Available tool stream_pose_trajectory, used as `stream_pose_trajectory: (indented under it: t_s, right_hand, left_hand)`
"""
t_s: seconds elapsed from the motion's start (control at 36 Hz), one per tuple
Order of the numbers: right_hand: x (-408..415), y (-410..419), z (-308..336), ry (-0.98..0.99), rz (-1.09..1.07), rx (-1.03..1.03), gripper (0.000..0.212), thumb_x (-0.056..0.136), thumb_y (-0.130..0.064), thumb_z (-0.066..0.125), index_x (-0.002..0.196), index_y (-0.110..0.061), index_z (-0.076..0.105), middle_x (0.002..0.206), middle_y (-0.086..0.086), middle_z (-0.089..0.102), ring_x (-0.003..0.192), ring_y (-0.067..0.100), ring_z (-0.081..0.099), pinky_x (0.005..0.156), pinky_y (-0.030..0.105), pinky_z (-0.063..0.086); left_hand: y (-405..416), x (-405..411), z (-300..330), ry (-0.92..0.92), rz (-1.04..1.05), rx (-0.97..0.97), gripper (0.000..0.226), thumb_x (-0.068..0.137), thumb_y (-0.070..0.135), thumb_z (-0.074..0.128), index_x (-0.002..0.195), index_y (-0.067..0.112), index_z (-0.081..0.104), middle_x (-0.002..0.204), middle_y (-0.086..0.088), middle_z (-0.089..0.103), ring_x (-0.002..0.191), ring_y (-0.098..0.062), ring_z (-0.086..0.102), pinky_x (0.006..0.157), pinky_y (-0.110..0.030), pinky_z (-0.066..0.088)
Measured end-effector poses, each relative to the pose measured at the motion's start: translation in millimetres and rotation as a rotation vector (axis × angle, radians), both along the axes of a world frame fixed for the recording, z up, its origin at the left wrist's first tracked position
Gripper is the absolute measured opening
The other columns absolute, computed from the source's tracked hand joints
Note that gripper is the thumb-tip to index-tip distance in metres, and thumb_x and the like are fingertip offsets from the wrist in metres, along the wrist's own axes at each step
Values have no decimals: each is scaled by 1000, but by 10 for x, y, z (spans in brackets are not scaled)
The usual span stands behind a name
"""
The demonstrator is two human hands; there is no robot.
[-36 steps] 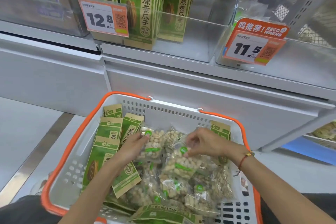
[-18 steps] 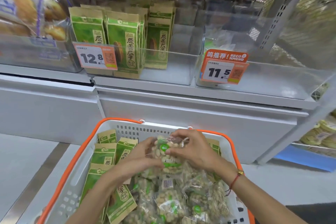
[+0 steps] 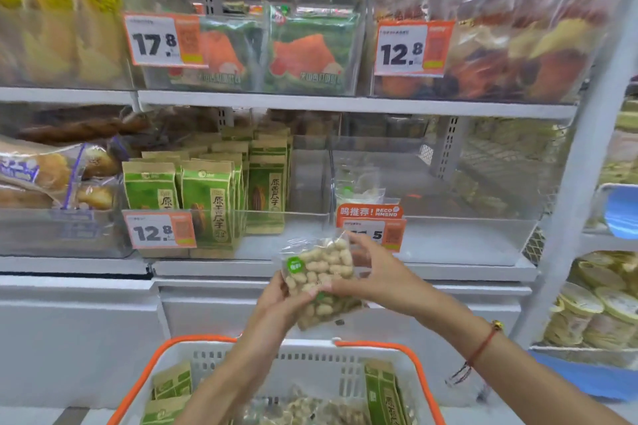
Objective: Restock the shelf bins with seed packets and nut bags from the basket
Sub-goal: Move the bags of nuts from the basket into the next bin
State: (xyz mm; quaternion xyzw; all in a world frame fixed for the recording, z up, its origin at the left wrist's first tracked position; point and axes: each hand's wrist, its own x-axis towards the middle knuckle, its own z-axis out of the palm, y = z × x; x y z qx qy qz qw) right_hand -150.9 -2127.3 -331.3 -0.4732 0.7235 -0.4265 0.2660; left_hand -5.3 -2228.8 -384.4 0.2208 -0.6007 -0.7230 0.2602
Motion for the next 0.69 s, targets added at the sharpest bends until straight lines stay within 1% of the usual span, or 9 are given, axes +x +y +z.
stream_pose_trajectory:
  t_s: [0.08,0.19,0.28,0.33,0.42,0.47,0.53,0.58,0.69]
  right_hand:
    - [-162,48,190,-45,32,-110,50,75,-19,80,118,-20,55,112,-2,67,104,10,64,87,21,52]
    - [-357,217,448,79,29,-292,44,73,-23,81,108,-25,54,100,-8,71,95,5,67,82,19,52]
    - [-555,354,549,452,-78,-385,48,72,-37,80,106,-37,46,102,-21,64,99,1,60,84,17,47]
    - [-725,418,568,802,-156,-454,51,71,-44,75,111,-40,44,106,-26,58,101,0,56,84,16,44]
    - [-1001,474,549,1062,-239,-516,59,70,-33,78,120,-28,47,108,-14,59,100,7,55,82,22,46]
    - [-1165,471,574,1052,-305,-514,62,69,-27,82,120,-27,48,106,-10,62,95,9,57,80,22,48]
    - [-1321,415,611,943,-353,-492,60,69,-27,83,118,-30,48,103,-17,62,90,8,59,77,22,47]
    - [-1481,303,646,795,-402,-439,56,69,-28,83,112,-33,47,100,-21,63,89,7,60,76,26,47]
    - [-1889,-42,633,648,-465,-199,51,71,-28,80,105,-31,42,100,-9,61,95,16,59,76,30,44]
  left_hand:
    - [16,-252,234,52,14,-31,52,67,13,68,117,20,55,104,1,73,101,-18,67,92,-37,50]
    - [55,-531,553,112,-21,-190,29,85,1,58,102,24,57,89,10,71,82,-1,66,67,-11,48]
    - [47,-717,737,121,-10,-366,37,71,20,51,107,25,59,90,18,68,83,6,59,65,-6,43]
    - [-42,-842,757,112,57,-452,40,74,23,43,111,32,57,105,13,63,87,8,57,71,-9,44]
    - [-251,-1008,742,66,244,-640,31,91,21,44,110,43,52,117,18,53,106,3,51,91,-28,47]
    - [-384,-1119,764,7,383,-813,29,95,23,48,110,47,48,114,26,50,106,9,46,93,-31,43]
    - [-493,-1224,794,-62,442,-920,27,95,27,50,113,46,45,113,25,48,103,9,45,89,-26,41]
    - [-602,-1317,794,-138,440,-997,28,95,33,49,120,44,42,116,25,45,107,5,45,85,-22,38]
    - [-752,-1457,743,-237,427,-1047,36,97,39,44,132,42,35,122,29,37,103,5,42,79,-20,36]
